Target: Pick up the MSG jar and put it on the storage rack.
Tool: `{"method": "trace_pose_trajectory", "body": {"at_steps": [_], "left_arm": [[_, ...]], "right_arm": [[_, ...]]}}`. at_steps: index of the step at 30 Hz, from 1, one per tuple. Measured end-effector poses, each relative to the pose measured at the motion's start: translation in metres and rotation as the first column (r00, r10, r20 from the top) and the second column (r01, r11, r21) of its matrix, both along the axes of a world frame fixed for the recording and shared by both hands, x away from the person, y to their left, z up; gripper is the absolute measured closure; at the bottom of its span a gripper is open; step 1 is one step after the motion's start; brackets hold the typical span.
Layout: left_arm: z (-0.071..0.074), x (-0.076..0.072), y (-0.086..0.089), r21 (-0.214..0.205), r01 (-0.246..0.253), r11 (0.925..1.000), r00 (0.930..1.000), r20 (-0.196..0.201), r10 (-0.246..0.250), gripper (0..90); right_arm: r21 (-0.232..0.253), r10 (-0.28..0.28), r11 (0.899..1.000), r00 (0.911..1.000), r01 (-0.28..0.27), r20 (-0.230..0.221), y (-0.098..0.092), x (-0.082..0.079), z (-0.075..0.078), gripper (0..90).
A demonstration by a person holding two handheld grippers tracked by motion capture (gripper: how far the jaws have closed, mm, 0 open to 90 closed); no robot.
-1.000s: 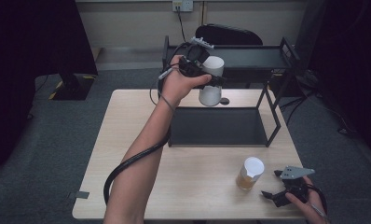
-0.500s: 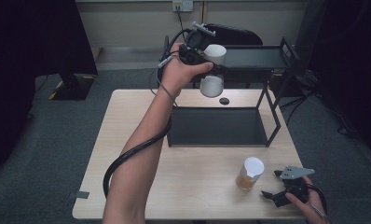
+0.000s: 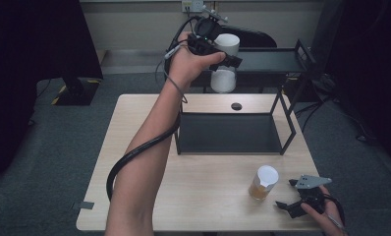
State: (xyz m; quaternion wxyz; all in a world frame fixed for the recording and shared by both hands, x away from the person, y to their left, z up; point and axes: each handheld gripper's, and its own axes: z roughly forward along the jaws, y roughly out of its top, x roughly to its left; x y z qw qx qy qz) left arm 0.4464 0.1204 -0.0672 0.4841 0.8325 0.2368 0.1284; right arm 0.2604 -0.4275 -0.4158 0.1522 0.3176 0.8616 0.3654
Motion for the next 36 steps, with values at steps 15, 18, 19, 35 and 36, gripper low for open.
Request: {"method": "trace_pose_trajectory", "body": {"at_steps": [15,18,19,35,36], "left_arm": [[0.016,0.014,0.000,-0.001,-0.030,0.9996,0.9996,-0.004,0.030,34.9],[0.019,0.018,0.000,-0.002,-0.035,0.9994,0.9994,-0.001,0.035,34.9],[0.019,0.018,0.000,-0.002,-0.035,0.9994,0.9994,-0.001,0.035,34.9],[0.015,0.051,0.000,-0.012,-0.081,0.9967,0.9967,-0.006,0.080,34.9],[0.015,0.053,0.000,-0.014,-0.087,0.9961,0.9962,-0.009,0.087,34.9]], "right_arm": [[0.001,-0.001,1.000,1.0000,0.001,-0.001,0.000,0.000,0.000,0.0],[0.001,-0.001,1.000,1.0000,0.001,-0.001,0.000,0.000,0.000,0.0],[0.001,-0.001,1.000,1.0000,0.001,-0.001,0.000,0.000,0.000,0.0],[0.002,-0.002,1.000,1.0000,0.002,0.000,0.000,0.000,0.000,0.0],[0.002,-0.002,1.000,1.0000,0.002,0.000,0.000,0.000,0.000,0.0]]}}
